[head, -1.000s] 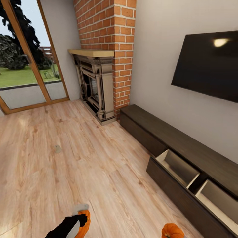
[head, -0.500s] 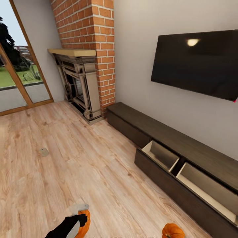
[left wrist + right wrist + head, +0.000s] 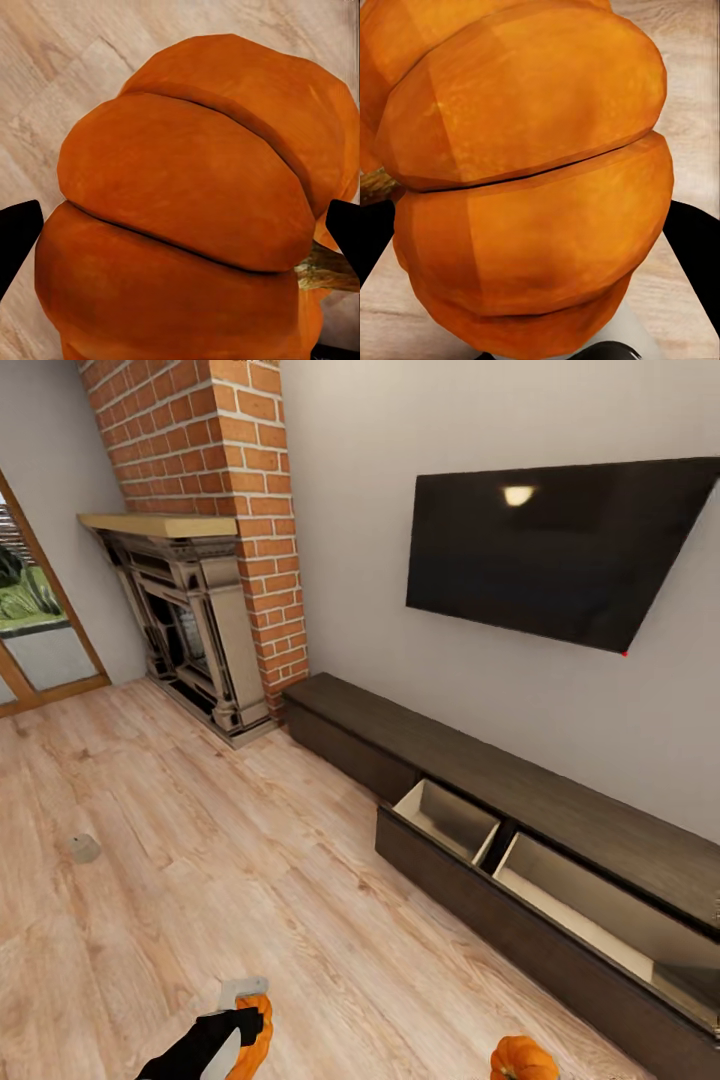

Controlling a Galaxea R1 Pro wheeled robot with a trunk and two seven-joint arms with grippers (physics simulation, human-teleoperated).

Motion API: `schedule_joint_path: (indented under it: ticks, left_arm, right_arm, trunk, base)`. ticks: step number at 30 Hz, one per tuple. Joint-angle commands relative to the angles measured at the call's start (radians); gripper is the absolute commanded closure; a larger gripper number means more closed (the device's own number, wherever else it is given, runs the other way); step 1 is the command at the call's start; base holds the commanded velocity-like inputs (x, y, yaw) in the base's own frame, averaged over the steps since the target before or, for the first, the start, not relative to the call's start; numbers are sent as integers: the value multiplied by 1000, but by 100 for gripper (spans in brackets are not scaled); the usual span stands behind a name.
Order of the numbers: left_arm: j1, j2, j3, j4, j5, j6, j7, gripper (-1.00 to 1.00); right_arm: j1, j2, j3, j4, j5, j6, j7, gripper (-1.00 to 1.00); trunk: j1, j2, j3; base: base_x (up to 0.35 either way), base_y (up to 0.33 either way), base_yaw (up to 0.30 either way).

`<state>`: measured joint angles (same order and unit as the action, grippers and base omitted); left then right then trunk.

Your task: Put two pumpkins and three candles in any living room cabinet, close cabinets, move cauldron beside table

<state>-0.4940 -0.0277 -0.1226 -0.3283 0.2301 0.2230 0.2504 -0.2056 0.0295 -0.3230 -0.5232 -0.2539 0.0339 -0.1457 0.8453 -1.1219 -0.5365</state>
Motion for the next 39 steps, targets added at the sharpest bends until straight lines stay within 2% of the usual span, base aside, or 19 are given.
schedule_joint_path:
  ticks: [1, 13, 28, 39]
  left_arm:
    - [0, 0, 0, 0, 0, 1, 1, 100]
    - [0, -1, 1, 0, 1, -13, 1, 100]
    - [0, -1, 0, 0, 0, -10, 1, 100]
    - [0, 0, 5, 0, 0, 7, 2, 100]
  right_arm:
    - [0, 0, 0, 0, -1, 0, -2, 100]
    - [0, 0, -1, 0, -1, 0, -2, 100]
    - [0, 1, -1, 0, -1, -2, -4, 100]
    - [0, 0, -3, 0, -2, -9, -3, 100]
  trunk:
    - [0, 0, 1]
    - [0, 0, 15]
    - [-57, 105, 78]
    - [-100, 182, 122]
  base:
    - [0, 0, -244]
    - [0, 0, -233]
    - [0, 0, -226]
    - [0, 0, -68]
